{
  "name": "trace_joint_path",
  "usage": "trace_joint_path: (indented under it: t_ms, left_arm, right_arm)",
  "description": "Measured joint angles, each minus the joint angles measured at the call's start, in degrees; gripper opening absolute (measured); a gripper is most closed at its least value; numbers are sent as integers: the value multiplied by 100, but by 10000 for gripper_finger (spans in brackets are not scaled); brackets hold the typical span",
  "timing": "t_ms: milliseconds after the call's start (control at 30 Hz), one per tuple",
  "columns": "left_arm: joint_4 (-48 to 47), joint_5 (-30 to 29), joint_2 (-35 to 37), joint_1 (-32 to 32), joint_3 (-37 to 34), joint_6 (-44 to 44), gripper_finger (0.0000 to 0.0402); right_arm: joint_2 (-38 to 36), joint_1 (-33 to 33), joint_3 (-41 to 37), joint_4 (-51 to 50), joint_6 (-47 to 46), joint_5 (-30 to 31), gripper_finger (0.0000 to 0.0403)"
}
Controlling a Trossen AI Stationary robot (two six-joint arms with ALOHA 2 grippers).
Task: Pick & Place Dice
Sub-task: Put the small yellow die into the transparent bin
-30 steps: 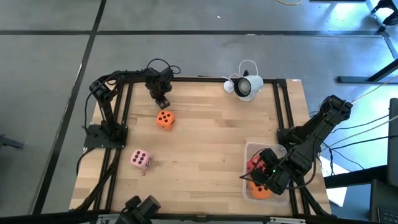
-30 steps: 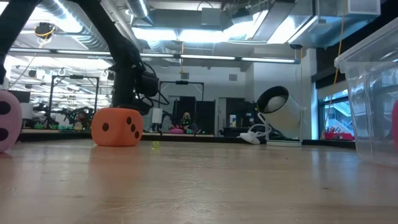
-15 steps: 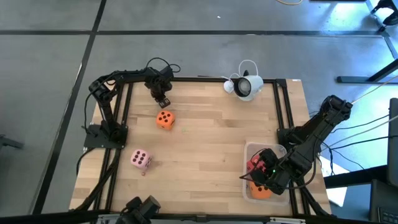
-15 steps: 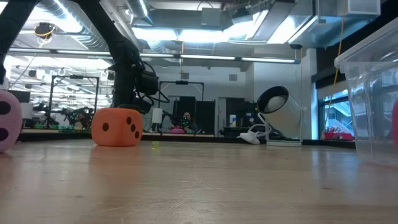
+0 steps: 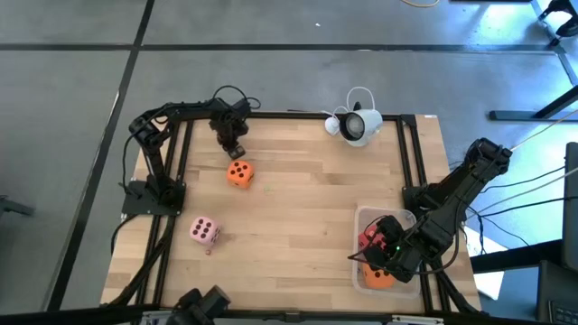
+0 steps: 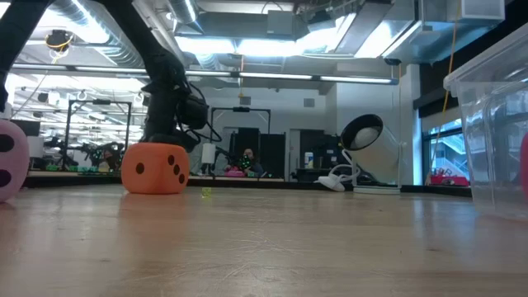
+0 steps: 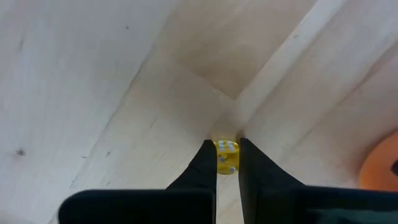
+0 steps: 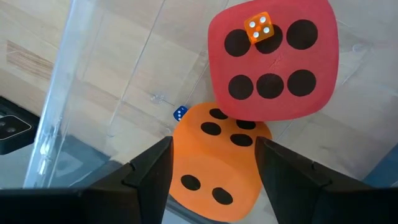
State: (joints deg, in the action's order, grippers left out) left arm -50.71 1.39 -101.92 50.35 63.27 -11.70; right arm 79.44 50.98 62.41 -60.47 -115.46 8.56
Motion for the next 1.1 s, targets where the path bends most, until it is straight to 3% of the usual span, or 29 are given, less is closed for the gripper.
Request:
trace_joint_path:
  t_ms: [167,333,633,833,967,1100]
  left_arm:
    - [4,51,252,0,-3,31,10]
    - [-109,219,677,0,-1,90,10]
    - [-171,1471,2455,-145,4,903,10]
    - [63,2284,3649,-825,6,1762,9]
    - [646,2395,4331,-1400,6,2533,8]
    - [1379,2409,4840,-1996,6,3344,8]
  right_arm:
    - [0,2,0,0,2,69,223]
    - [0,0,0,0,30,543,223]
    - [0,0,0,-141,379,995,223]
    - [-4,-39,0,-875,152,1071,223]
    - [-76,-72,88,-1098,78,1656,223]
    - [-143,-130,461,-1118,854,2703,223]
